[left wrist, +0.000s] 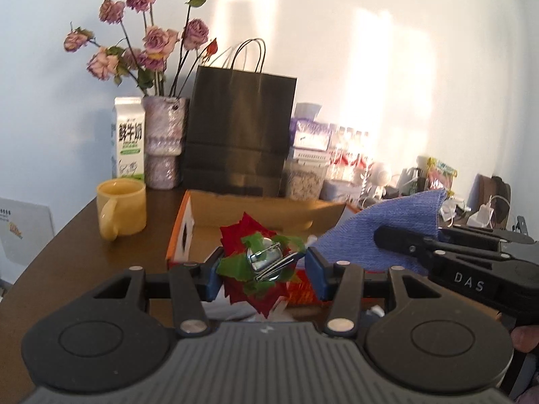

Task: Organize objects
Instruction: 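Lift the purple cloth with the right tool while the left tool lifts the red flower toward the box, then release the purple cloth into the box with the right tool while the left tool drops the flower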

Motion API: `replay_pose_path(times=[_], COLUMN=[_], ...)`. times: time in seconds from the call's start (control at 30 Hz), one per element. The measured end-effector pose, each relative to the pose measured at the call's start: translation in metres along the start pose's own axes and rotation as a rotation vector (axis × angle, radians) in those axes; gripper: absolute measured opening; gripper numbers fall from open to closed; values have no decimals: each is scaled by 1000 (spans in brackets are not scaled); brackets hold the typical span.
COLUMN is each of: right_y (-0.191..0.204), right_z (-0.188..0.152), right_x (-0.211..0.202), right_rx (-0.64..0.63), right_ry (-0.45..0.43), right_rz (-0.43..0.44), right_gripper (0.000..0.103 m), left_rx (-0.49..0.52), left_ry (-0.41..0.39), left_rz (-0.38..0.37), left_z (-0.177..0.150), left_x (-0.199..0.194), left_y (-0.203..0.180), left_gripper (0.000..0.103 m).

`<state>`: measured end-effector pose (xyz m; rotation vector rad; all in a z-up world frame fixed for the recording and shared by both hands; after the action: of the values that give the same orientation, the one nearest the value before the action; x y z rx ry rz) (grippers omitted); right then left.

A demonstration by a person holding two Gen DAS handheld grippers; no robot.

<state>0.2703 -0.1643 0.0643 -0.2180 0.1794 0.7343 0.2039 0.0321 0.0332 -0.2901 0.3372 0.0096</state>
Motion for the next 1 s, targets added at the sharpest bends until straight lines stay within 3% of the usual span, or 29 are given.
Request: replay_pose_path(times=[0.53,1.0], right_y=[-39,-72], right_z=[23,-4], right_x=[79,161], right_rx=[15,70], right_ry=[-20,72], right_rz=[-46,-32], right_gripper=[13,13], left_rx=[-42,-90], left_ry=[-18,61], left_rz=[-27,-3], left_z=[41,47], left_x=[81,161], left_y=[-2,18], left_gripper=[51,51])
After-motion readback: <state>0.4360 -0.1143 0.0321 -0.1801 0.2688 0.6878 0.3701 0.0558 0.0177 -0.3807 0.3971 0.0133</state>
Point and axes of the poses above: each gripper's, at about its wrist camera, not at the fingertips, and x roughly the way its jaws point, y to its left, z to its top, the point moved 4 cm from there along x, roughly the way its jaws point, and after that the axes turned 9 degrees about -x, right-handed, at the moved point
